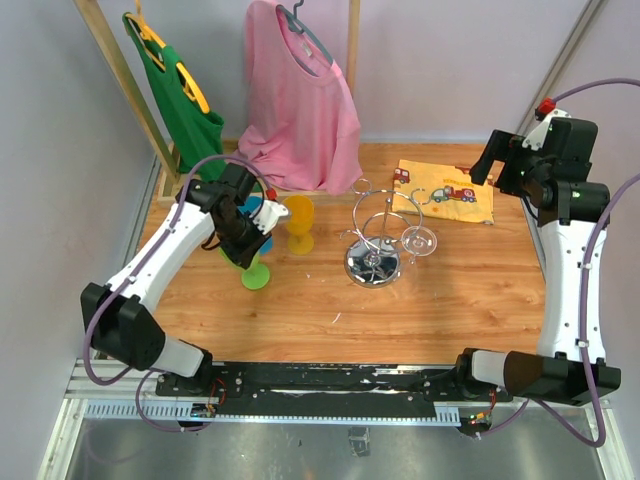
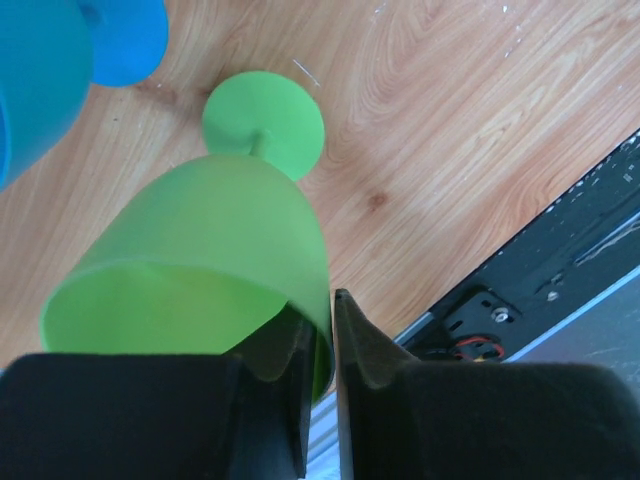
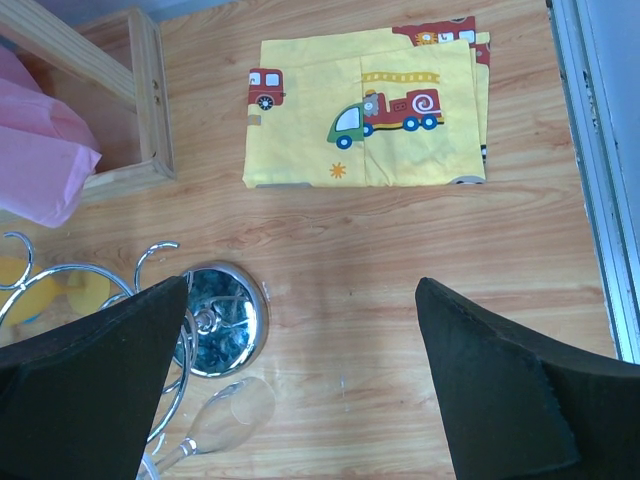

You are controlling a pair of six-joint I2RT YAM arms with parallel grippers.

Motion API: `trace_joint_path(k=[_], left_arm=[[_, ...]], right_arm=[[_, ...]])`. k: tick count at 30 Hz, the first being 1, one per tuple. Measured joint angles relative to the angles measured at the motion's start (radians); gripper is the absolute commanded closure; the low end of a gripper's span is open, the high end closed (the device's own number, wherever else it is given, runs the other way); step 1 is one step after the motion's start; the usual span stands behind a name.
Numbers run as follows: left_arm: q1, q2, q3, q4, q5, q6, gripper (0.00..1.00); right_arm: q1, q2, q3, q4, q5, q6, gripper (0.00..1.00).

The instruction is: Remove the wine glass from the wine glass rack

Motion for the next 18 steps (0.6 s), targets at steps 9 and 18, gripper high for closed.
trace_joint_path(k=[9, 18], left_arm=[[-0.001, 0.02, 0.022, 0.0, 0.002, -0.008, 0.68], [-0.001, 0.053, 0.209, -0.013, 0.023, -0.04, 0.52]], right_arm=[[0.0, -0.018, -0.021, -0.006, 0.003, 0.0, 0.02], [-0.003, -0.011, -0.002, -0.038, -0.02, 0.011, 0.02]])
